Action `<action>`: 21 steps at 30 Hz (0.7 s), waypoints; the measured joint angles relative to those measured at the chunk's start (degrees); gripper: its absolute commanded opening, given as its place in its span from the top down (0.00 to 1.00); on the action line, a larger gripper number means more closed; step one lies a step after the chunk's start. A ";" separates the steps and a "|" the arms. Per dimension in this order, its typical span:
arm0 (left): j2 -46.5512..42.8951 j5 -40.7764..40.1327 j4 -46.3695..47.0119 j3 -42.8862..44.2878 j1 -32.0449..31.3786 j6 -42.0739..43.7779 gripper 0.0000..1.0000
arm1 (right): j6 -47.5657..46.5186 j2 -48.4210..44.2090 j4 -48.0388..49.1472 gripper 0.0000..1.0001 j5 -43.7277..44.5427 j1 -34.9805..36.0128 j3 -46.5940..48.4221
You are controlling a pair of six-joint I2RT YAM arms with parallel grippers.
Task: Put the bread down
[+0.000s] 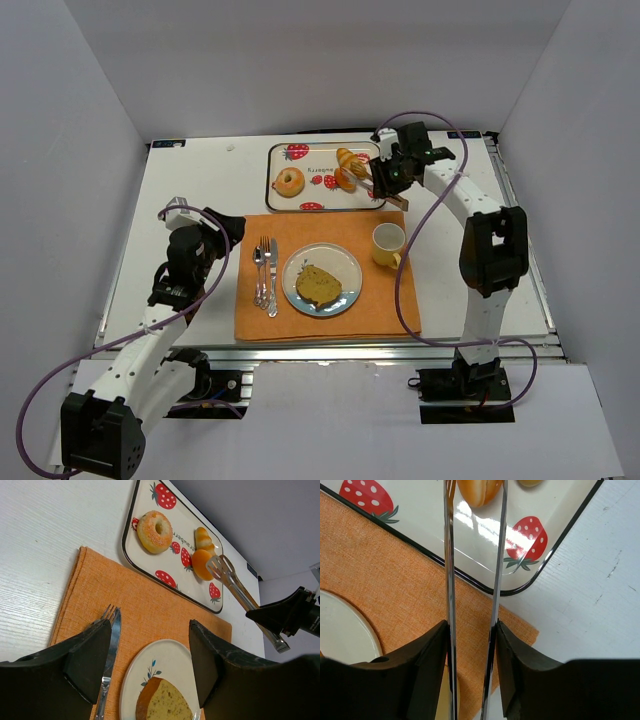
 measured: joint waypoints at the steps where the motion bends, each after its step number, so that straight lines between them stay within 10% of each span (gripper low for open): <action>1: 0.00 -0.02 0.04 0.00 0.00 0.00 0.27 | -0.13 0.24 0.00 0.55 0.04 0.13 0.00; 21: -0.07 -0.02 0.02 0.00 0.00 0.02 0.27 | -1.95 1.70 -2.25 0.96 0.50 1.18 1.73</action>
